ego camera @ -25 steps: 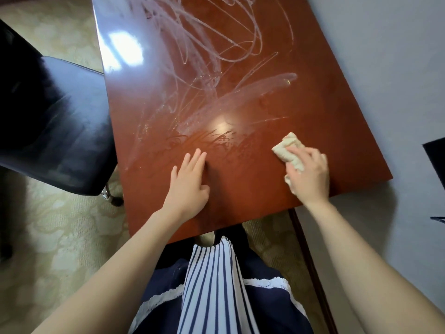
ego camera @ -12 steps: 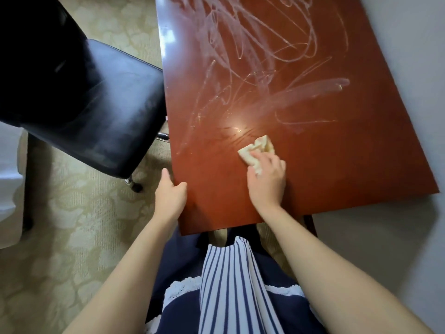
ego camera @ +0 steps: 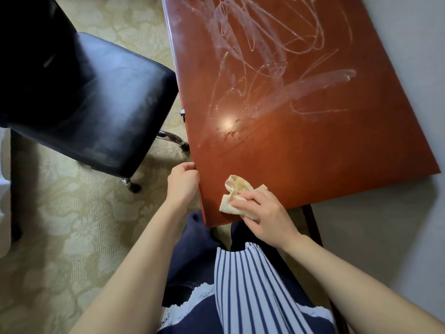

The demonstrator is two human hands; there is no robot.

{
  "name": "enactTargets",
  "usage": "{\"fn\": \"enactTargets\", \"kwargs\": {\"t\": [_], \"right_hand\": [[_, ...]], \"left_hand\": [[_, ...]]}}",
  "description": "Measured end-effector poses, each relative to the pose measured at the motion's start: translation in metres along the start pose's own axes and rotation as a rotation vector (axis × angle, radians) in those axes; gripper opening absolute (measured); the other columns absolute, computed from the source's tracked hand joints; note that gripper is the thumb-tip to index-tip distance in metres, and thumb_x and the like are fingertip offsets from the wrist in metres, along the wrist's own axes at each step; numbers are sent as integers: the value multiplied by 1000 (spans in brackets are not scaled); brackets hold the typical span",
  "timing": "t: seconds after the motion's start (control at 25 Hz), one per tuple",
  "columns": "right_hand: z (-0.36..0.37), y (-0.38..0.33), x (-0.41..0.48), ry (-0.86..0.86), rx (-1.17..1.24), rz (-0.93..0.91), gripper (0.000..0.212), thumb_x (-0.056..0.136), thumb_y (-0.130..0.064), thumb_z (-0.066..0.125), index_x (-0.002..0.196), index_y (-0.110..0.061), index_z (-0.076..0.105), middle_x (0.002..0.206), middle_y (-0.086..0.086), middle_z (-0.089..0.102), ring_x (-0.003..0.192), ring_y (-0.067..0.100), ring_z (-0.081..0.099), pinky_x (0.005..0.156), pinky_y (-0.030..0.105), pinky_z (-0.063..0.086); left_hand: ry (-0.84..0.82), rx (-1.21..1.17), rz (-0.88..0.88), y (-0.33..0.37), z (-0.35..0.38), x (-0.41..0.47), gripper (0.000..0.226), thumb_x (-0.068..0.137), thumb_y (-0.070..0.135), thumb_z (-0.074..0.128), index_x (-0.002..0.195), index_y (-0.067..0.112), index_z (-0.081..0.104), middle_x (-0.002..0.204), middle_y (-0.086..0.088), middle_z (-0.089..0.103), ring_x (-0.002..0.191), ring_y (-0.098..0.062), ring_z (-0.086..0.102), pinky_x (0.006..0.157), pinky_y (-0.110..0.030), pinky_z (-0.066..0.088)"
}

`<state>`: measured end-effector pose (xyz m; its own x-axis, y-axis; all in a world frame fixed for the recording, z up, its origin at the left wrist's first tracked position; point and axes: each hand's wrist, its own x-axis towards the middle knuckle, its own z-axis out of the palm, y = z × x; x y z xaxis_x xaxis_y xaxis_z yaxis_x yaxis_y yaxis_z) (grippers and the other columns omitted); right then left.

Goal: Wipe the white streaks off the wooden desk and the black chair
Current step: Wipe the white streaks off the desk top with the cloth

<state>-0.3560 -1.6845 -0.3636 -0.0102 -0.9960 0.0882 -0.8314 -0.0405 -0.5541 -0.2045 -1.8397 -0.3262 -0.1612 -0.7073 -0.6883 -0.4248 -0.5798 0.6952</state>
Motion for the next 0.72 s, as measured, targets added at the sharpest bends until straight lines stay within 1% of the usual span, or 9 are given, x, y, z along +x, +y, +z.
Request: {"fn": "enactTargets", "kwargs": {"t": [0.08, 0.12, 0.24, 0.28, 0.32, 0.44, 0.52, 0.6, 0.72], "right_hand": [[-2, 3, 4, -39, 3, -20, 31, 81, -16, 59, 110, -22, 66, 104, -1, 61, 93, 19, 54, 82, 39, 47], [-6, 8, 9, -53, 11, -27, 29, 81, -16, 58, 109, -21, 66, 104, -1, 62, 93, 17, 53, 80, 40, 47], [-5, 9, 41, -65, 3, -53, 27, 81, -10, 62, 106, -17, 68, 104, 1, 63, 90, 15, 47, 77, 41, 47], [-4, 9, 57, -70, 6, -58, 28, 79, -6, 64, 105, -15, 69, 105, 2, 64, 90, 16, 46, 77, 42, 47], [-3, 8, 74, -76, 4, -55, 30, 78, -3, 65, 105, -15, 69, 105, 3, 64, 90, 17, 46, 79, 43, 47], [3, 4, 130, -40, -4, 60, 32, 77, -1, 65, 105, -17, 69, 106, 2, 65, 94, 23, 49, 85, 44, 45], [13, -6, 157, 57, -7, 203, 30, 79, -3, 63, 105, -19, 69, 108, 2, 66, 99, 27, 51, 89, 44, 43], [27, -18, 168, 177, -15, 346, 31, 81, -3, 60, 105, -20, 69, 110, 0, 66, 104, 27, 51, 91, 40, 40], [42, -35, 155, 271, 25, 436, 33, 81, -1, 60, 107, -20, 69, 112, -2, 66, 106, 24, 51, 93, 32, 37]], "left_hand": [[-30, -72, -29, -3, -6, 6, 38, 65, -1, 41, 70, 21, 71, 68, 3, 66, 72, -21, 59, 68, -30, 45], [-47, -108, -36, -5, -6, 8, 44, 67, -6, 39, 71, 23, 72, 75, 2, 70, 79, -22, 63, 67, -29, 45], [-159, -134, -47, -13, -14, 16, 58, 65, -13, 35, 107, 10, 69, 102, -5, 72, 101, -24, 67, 61, -20, 45], [-195, -130, -40, -15, -16, 17, 59, 66, -15, 34, 110, 8, 67, 104, -4, 71, 102, -21, 66, 60, -16, 45], [-223, -118, -29, -14, -18, 17, 59, 68, -16, 33, 109, 10, 67, 102, -1, 71, 101, -19, 65, 63, -16, 46], [-303, -142, -3, -12, -21, 18, 54, 67, -15, 35, 98, 14, 69, 91, 3, 71, 95, -16, 65, 78, -26, 50], [-332, -135, 4, -9, -24, 17, 56, 72, -19, 31, 88, 21, 67, 84, 9, 70, 88, -11, 65, 75, -22, 49], [-322, -127, 0, -11, -28, 18, 61, 74, -20, 29, 86, 27, 65, 82, 14, 70, 86, -6, 65, 72, -18, 48], [-325, -114, 25, -13, -31, 14, 60, 76, -18, 31, 86, 30, 66, 78, 16, 71, 78, 0, 66, 63, -12, 48]]}}
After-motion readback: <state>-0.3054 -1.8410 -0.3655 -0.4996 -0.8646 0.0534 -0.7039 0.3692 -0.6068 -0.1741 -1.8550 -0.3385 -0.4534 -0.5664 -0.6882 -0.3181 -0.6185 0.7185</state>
